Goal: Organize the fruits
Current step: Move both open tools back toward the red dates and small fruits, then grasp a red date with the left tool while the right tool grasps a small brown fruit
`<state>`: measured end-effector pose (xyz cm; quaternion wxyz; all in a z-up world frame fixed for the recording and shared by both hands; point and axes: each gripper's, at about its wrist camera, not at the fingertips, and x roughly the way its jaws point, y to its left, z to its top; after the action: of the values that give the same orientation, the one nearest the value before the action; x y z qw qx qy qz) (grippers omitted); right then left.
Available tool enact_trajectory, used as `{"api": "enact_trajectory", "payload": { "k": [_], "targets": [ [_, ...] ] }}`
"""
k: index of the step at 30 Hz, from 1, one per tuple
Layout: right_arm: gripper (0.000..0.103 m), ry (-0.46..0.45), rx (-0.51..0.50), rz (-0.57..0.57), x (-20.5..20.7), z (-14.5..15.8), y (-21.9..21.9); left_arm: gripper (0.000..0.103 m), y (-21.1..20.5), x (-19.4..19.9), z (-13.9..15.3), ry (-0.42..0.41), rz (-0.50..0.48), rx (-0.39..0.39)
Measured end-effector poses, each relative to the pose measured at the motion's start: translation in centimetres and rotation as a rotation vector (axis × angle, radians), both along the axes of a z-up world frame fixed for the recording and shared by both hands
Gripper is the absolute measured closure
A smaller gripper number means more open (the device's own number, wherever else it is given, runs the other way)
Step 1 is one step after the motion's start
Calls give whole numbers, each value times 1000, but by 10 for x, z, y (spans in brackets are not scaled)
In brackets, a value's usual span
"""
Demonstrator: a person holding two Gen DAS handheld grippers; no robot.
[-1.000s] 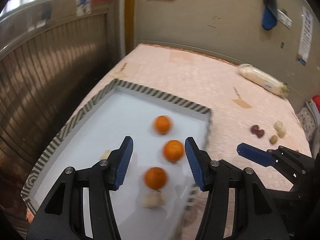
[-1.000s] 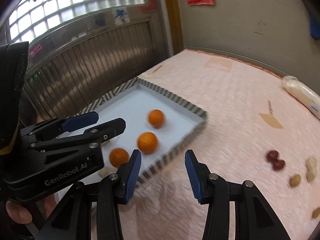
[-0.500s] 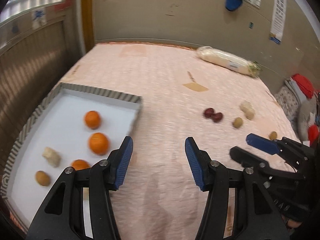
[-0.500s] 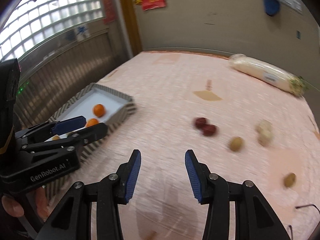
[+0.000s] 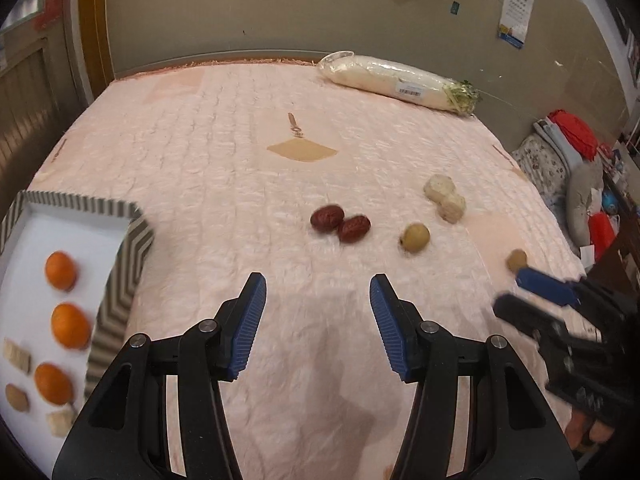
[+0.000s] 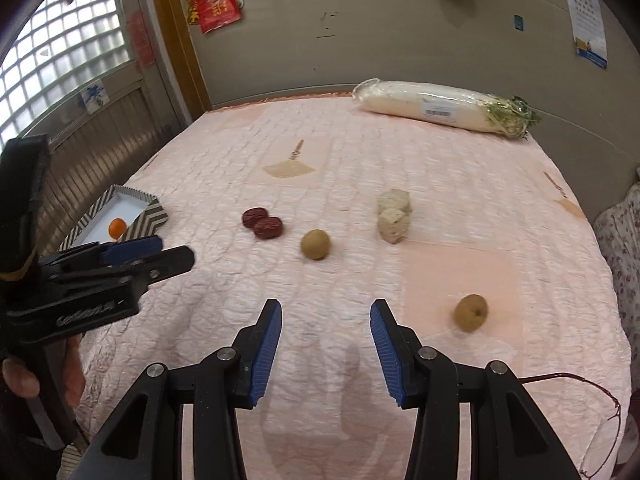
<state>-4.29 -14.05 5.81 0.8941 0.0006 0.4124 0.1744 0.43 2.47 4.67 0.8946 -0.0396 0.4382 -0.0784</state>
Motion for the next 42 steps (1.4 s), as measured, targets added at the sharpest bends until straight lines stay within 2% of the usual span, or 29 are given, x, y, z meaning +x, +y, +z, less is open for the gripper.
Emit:
{"api": "enact_trajectory", "payload": {
  "k": [10, 20, 24, 28, 30, 32, 42],
  "targets": [
    [58, 9, 25, 28, 7, -5, -1, 49, 3, 66, -8, 112, 83, -143],
    [58, 22, 39, 47, 17, -7, 4, 49, -12, 87, -18, 160, 111, -62],
    [58, 9, 33, 95, 27, -4, 18, 50, -6, 86, -23, 172, 123, -64],
    [58, 10, 9, 158, 41, -5, 39, 58, -1, 86, -26, 175, 124, -53],
    [58, 13, -9, 164, 46, -7, 44, 70, 2, 87, -28, 185, 119, -58],
    [58, 21, -18, 163, 53, -9, 46, 77, 3, 85, -28, 184, 115, -43],
    [60, 19, -63, 167, 79, -31, 53, 80, 8, 78, -26, 185, 102, -54]
  ]
}}
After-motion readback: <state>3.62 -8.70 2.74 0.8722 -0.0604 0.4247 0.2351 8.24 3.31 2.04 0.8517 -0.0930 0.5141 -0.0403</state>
